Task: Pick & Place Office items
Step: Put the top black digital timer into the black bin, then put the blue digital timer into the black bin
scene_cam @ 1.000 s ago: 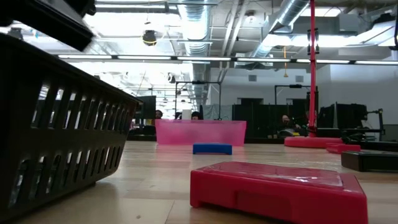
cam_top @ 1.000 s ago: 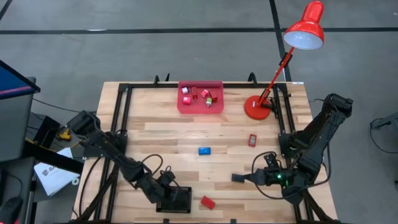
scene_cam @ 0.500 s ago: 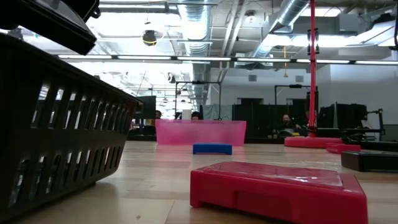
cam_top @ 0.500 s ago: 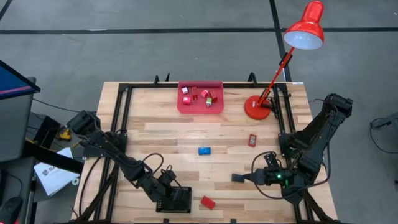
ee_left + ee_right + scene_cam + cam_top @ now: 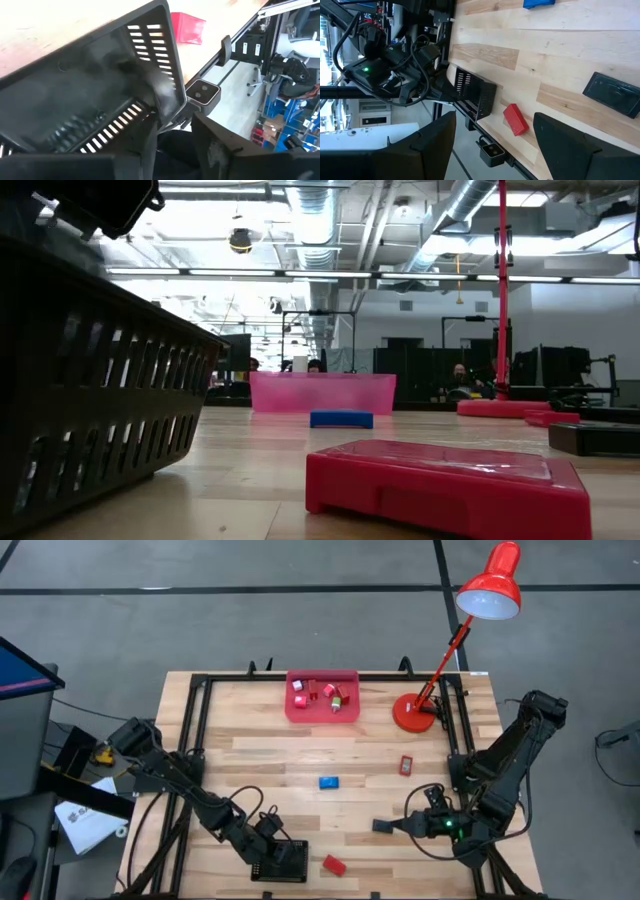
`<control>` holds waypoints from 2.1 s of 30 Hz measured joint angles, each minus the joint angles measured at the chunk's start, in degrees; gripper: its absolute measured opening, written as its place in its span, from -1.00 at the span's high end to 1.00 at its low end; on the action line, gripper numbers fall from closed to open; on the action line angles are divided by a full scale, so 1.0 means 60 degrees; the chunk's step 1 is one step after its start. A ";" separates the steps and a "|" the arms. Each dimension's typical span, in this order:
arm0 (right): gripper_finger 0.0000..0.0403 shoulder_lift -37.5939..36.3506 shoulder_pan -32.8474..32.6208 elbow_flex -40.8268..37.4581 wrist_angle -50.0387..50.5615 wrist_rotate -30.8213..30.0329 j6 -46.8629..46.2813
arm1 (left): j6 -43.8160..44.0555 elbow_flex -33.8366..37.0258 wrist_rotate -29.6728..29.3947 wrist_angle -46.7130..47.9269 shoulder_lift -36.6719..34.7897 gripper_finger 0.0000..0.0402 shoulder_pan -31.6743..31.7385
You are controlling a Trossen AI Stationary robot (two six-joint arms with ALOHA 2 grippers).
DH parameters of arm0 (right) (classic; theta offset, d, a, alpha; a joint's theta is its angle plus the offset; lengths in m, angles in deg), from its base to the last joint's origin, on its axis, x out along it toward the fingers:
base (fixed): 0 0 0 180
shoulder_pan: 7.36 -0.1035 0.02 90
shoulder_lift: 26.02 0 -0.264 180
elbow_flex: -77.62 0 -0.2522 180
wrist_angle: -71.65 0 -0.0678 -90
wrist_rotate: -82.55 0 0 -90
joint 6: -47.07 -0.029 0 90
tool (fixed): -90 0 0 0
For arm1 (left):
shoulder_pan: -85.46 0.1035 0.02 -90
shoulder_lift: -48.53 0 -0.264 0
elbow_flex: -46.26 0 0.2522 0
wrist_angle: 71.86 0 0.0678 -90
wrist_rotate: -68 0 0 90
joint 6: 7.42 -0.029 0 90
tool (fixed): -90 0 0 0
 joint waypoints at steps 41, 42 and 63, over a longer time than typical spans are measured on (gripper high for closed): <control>-0.29 0.0000 0.0135 -0.0004 0.0219 0.0000 -0.0441 | -1.7863 -0.3766 0.1185 0.4431 0.1144 -0.35 0.5475; -0.29 0.0000 0.0138 -0.0004 0.0214 -0.0001 -0.0474 | -1.7898 -0.3774 0.1030 0.4479 0.1336 -0.38 0.5479; -0.29 0.0004 0.0197 -0.0004 0.0361 -0.0004 -0.0506 | -1.6887 -0.3778 0.0820 0.3795 0.3500 -0.60 0.5920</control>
